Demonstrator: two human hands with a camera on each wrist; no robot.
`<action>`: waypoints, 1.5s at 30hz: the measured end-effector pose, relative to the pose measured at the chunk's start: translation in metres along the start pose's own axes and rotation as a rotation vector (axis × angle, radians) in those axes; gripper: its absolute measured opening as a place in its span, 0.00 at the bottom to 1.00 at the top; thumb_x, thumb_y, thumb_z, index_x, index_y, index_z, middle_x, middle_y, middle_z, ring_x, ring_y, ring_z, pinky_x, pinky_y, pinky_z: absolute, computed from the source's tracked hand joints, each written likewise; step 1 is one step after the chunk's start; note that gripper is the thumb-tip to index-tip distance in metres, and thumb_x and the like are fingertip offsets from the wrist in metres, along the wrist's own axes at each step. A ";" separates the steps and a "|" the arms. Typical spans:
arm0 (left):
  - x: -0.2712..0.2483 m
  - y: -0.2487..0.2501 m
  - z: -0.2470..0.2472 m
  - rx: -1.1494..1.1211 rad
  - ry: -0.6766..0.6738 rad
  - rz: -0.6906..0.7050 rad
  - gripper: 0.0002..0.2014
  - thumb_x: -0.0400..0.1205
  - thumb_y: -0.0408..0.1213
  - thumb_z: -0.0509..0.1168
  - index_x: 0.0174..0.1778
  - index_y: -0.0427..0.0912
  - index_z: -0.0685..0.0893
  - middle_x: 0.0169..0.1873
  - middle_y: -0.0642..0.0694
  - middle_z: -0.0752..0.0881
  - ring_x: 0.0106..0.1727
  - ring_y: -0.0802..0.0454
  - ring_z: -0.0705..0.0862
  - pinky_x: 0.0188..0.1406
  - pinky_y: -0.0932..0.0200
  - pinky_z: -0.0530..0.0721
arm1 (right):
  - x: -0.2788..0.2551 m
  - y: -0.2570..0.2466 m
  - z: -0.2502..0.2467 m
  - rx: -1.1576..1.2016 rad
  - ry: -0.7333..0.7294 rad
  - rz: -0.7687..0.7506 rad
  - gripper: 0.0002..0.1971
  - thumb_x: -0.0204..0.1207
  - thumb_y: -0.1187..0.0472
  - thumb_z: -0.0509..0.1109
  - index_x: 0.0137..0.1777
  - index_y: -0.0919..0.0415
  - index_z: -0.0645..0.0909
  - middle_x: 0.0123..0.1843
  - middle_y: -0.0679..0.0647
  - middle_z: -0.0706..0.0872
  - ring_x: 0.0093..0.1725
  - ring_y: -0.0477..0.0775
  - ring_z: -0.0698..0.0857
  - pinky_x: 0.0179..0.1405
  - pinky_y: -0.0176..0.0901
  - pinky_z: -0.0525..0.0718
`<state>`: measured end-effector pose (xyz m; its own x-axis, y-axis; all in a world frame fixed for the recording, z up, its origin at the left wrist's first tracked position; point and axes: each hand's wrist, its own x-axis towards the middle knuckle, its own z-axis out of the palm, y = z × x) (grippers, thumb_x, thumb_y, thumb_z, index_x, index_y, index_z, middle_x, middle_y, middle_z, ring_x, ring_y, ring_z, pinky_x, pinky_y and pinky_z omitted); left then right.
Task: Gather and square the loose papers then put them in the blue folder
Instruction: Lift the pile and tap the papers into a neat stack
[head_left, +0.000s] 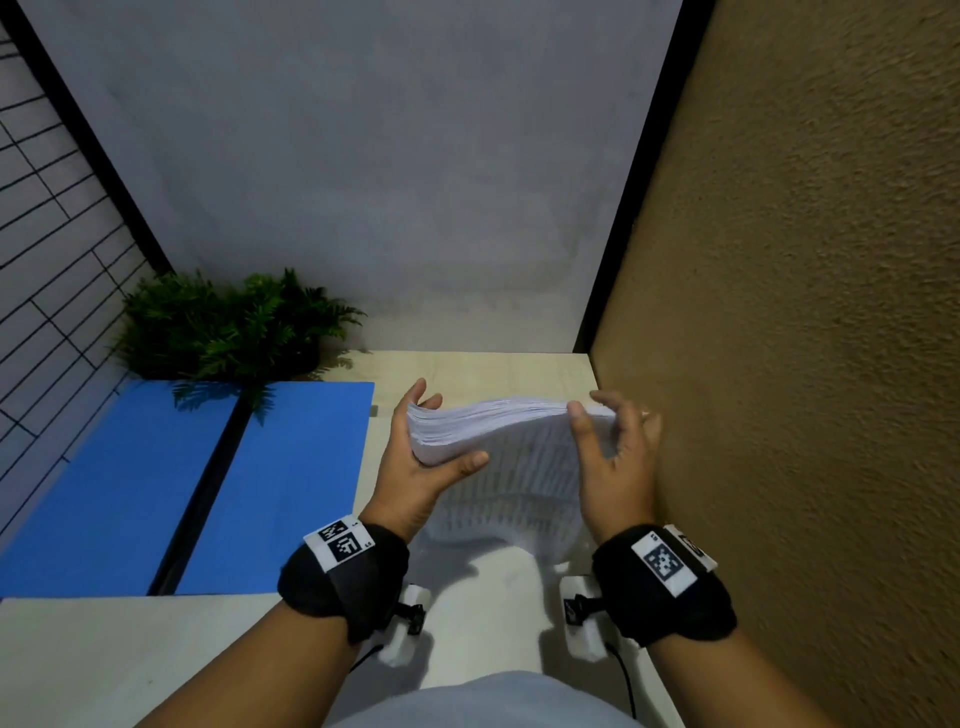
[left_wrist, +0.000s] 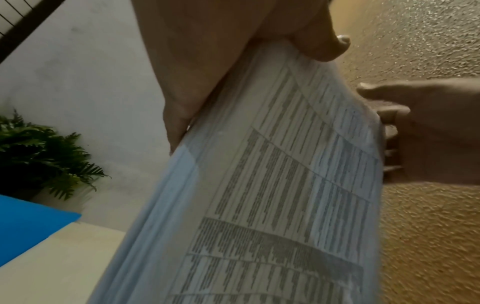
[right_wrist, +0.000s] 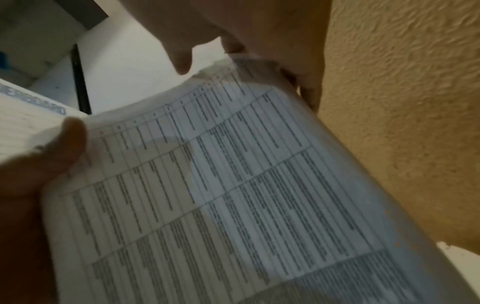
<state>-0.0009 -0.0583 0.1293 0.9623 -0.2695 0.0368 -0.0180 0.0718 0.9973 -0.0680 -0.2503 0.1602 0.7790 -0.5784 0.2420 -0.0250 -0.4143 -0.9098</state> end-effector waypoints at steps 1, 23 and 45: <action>0.000 -0.001 0.001 0.015 -0.003 0.000 0.62 0.56 0.53 0.85 0.84 0.58 0.57 0.74 0.57 0.73 0.72 0.68 0.75 0.63 0.73 0.76 | -0.002 -0.001 -0.001 -0.035 -0.044 -0.062 0.20 0.71 0.37 0.69 0.59 0.46 0.80 0.61 0.48 0.68 0.56 0.37 0.76 0.55 0.41 0.85; 0.027 -0.011 -0.004 0.032 -0.017 -0.101 0.50 0.63 0.33 0.85 0.80 0.54 0.68 0.69 0.55 0.81 0.69 0.58 0.80 0.68 0.54 0.81 | 0.019 0.034 0.005 0.352 -0.216 0.341 0.47 0.59 0.66 0.84 0.76 0.42 0.66 0.66 0.49 0.82 0.67 0.55 0.82 0.66 0.61 0.82; 0.027 0.003 -0.008 -0.090 0.063 -0.135 0.25 0.63 0.36 0.84 0.56 0.36 0.88 0.48 0.44 0.93 0.52 0.46 0.89 0.49 0.56 0.85 | 0.024 0.028 0.005 0.366 -0.239 0.417 0.08 0.70 0.66 0.78 0.46 0.53 0.88 0.48 0.56 0.92 0.57 0.63 0.88 0.59 0.66 0.85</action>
<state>0.0274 -0.0578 0.1332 0.9695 -0.2218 -0.1043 0.1345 0.1259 0.9829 -0.0467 -0.2725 0.1388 0.8702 -0.4486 -0.2037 -0.1744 0.1062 -0.9789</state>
